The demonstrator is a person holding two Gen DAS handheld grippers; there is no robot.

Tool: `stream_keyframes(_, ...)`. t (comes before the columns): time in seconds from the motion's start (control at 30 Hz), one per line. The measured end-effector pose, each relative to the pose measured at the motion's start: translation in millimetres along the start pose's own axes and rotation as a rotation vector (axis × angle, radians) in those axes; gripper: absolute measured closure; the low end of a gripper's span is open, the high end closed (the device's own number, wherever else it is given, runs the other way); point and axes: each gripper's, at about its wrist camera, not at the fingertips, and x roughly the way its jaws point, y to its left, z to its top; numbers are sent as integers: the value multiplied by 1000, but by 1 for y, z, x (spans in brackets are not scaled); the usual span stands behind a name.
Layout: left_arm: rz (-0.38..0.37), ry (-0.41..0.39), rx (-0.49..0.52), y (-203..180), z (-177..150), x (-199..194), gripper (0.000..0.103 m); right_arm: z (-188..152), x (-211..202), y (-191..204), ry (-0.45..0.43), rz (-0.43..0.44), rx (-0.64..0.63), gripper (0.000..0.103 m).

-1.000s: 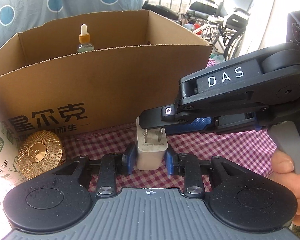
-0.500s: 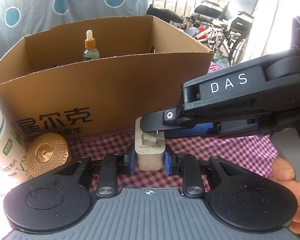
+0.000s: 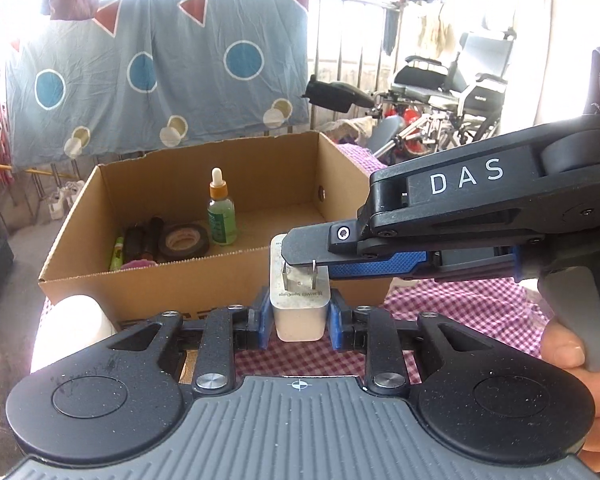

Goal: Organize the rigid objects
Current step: 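Lift the white plug charger and carry it over the box, then lower the charger into the box and open the right gripper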

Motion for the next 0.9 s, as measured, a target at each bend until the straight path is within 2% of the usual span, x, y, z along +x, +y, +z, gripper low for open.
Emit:
stream_keyframes(0.13,6,-31,20,7,32,7,77,32,3,16,-32,13,-51,71)
stream_keyframes(0.27,-14,-6,-9,17,60,35,77,67,19,17,-26,-18,-77,71)
stream_keyframes(0.6,-51,200,-111,49,95,135,77,139,104,-35,122,-118,-17,71)
stream_keyframes(0.73,-58,283,-144,59,98,164,77,154,131,-53,165,-144,-17,71)
stream_keyframes(0.9,-46,353,-182,67,101,181,76,161,151,-53,185,-162,-63,72)
